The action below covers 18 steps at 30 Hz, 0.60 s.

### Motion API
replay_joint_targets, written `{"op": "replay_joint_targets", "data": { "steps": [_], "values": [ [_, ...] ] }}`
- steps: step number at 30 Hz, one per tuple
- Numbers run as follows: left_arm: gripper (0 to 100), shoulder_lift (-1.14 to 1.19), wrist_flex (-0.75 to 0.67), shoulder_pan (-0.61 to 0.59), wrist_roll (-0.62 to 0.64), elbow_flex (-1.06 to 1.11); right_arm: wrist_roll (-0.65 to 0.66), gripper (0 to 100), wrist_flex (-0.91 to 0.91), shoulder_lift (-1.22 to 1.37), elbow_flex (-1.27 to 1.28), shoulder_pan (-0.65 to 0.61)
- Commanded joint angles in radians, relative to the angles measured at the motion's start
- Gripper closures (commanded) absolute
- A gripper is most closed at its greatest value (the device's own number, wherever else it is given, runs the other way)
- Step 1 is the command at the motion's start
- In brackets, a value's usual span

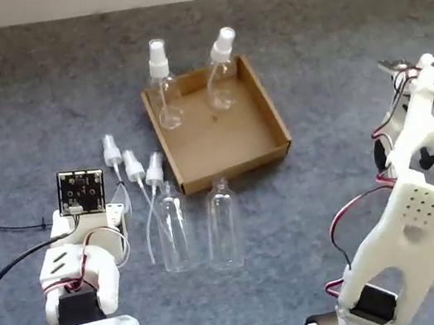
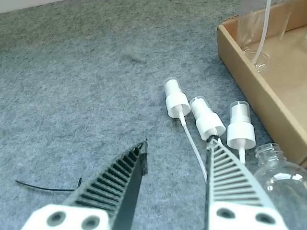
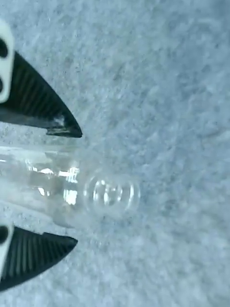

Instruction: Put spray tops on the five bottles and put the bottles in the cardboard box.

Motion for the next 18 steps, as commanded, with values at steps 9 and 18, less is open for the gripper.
{"op": "replay_joint_targets", "data": {
  "steps": [9, 18],
  "values": [
    [81, -0.012, -0.028, -0.015, -0.003, -0.005, 0.006, 74.4, -0.11, -0.016, -0.044, 0.01],
    [81, -0.012, -0.026, -0.015, -0.003, -0.005, 0.006, 79.6, -0.081, -0.015, -0.042, 0.005]
  ]
}}
